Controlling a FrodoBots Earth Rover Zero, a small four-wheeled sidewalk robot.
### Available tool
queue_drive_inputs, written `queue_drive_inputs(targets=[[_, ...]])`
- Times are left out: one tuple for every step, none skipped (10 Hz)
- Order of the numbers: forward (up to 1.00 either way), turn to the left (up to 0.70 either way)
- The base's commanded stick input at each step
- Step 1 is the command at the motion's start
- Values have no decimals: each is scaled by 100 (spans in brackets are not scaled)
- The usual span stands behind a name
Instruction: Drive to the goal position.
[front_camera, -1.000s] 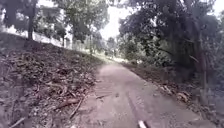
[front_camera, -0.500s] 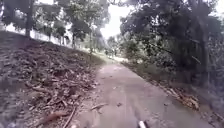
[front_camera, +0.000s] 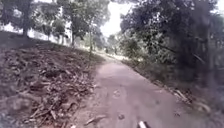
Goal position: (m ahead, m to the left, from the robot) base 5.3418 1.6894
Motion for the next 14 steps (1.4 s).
queue_drive_inputs(targets=[[70, 0], [70, 0], [70, 0], [70, 0], [70, 0], [70, 0], [70, 0], [70, 0], [70, 0], [70, 0], [70, 0], [70, 0], [70, 0], [70, 0]])
